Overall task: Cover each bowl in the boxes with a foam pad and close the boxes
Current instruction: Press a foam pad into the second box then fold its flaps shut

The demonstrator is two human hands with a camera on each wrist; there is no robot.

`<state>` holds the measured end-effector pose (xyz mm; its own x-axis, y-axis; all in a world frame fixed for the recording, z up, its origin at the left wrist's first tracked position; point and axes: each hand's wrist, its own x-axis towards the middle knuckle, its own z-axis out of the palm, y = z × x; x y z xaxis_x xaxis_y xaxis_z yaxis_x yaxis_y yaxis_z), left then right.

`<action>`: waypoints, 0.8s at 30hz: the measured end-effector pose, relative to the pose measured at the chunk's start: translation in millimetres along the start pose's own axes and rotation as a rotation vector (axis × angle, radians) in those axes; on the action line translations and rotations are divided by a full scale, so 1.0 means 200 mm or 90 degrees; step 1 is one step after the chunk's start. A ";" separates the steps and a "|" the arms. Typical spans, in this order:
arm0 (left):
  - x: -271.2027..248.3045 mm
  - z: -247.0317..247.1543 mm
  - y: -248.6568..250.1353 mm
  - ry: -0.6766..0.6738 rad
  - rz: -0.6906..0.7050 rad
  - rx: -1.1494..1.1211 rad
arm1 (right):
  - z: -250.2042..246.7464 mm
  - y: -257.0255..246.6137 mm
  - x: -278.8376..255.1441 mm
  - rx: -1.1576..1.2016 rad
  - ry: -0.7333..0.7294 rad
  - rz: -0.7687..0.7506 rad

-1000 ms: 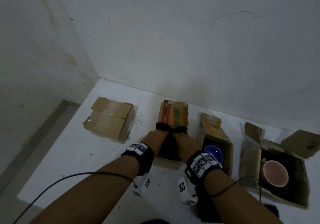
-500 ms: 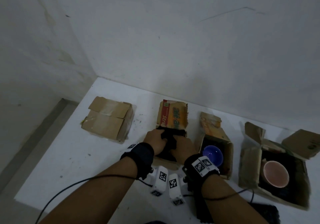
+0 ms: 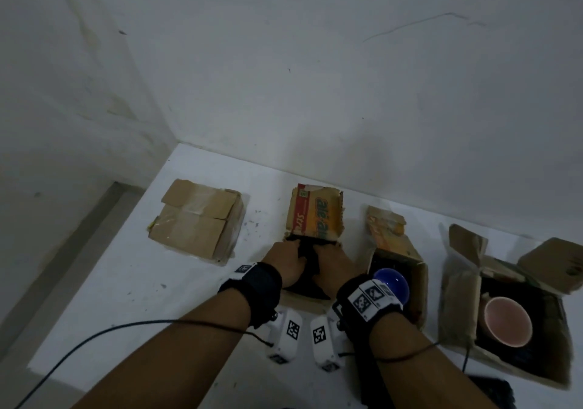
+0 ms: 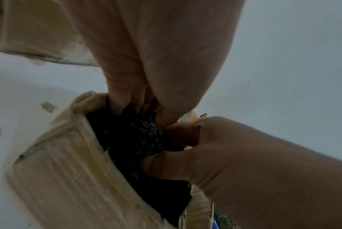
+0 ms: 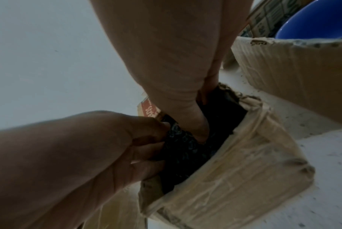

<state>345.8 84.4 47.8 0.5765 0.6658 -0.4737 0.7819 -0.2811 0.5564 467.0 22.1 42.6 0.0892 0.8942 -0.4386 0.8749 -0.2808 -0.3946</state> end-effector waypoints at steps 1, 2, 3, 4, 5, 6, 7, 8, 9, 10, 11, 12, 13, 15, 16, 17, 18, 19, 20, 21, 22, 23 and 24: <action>0.01 0.00 0.00 -0.022 0.001 0.021 | 0.00 0.00 0.01 -0.013 -0.026 0.001; 0.01 0.00 0.00 -0.038 0.004 0.043 | -0.01 -0.01 0.01 -0.023 -0.045 0.000; 0.01 -0.01 0.00 -0.047 0.009 0.065 | -0.02 -0.02 0.01 -0.030 -0.051 -0.005; 0.01 -0.02 0.01 -0.047 0.017 0.085 | -0.03 -0.02 0.01 -0.032 -0.047 -0.011; 0.00 -0.03 0.01 -0.037 0.028 0.103 | -0.04 -0.01 0.01 -0.028 -0.035 -0.017; -0.01 -0.04 0.01 -0.021 0.046 0.118 | -0.05 0.00 0.01 -0.022 -0.017 -0.023; -0.01 -0.06 0.01 -0.013 0.069 0.134 | -0.06 0.02 0.00 -0.017 0.003 -0.027; -0.01 -0.07 0.01 -0.023 0.094 0.152 | -0.07 0.03 -0.01 -0.016 0.016 -0.031; -0.01 -0.09 0.01 -0.053 0.108 0.180 | -0.07 0.05 -0.01 -0.027 0.015 -0.041; 0.00 -0.10 0.00 -0.085 0.116 0.219 | -0.07 0.06 -0.02 -0.050 0.002 -0.055; 0.02 -0.10 -0.01 -0.111 0.123 0.264 | -0.07 0.07 -0.02 -0.084 -0.019 -0.065; 0.03 -0.10 -0.03 -0.123 0.132 0.304 | -0.07 0.07 -0.02 -0.118 -0.034 -0.071; 0.04 -0.09 -0.03 -0.120 0.141 0.333 | -0.07 0.07 -0.02 -0.149 -0.042 -0.075; 0.05 -0.07 -0.05 -0.091 0.163 0.364 | -0.07 0.06 0.00 -0.196 -0.048 -0.089; 0.05 -0.06 -0.05 -0.077 0.171 0.378 | -0.06 0.06 0.01 -0.219 -0.049 -0.099; 0.04 -0.05 -0.05 -0.066 0.174 0.392 | -0.06 0.05 0.01 -0.242 -0.052 -0.103; 0.04 -0.05 -0.05 -0.060 0.175 0.402 | -0.05 0.05 0.02 -0.262 -0.052 -0.109; 0.04 -0.04 -0.05 -0.055 0.176 0.405 | -0.05 0.04 0.02 -0.275 -0.055 -0.109; 0.04 -0.03 -0.05 -0.050 0.178 0.404 | -0.04 0.04 0.02 -0.282 -0.055 -0.114; 0.04 -0.03 -0.06 -0.044 0.179 0.402 | -0.05 0.03 0.01 -0.282 -0.055 -0.117; 0.04 -0.03 -0.07 -0.041 0.178 0.398 | -0.05 0.04 0.01 -0.274 -0.052 -0.125; 0.04 -0.03 -0.08 -0.041 0.174 0.392 | -0.06 0.04 0.01 -0.262 -0.048 -0.128; 0.04 -0.03 -0.09 -0.042 0.167 0.383 | -0.07 0.04 0.01 -0.237 -0.039 -0.132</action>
<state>335.3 98.5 38.4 0.7647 0.4835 -0.4259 0.5983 -0.7783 0.1905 481.4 26.6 49.6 -0.1244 0.8932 -0.4321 0.9844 0.0566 -0.1664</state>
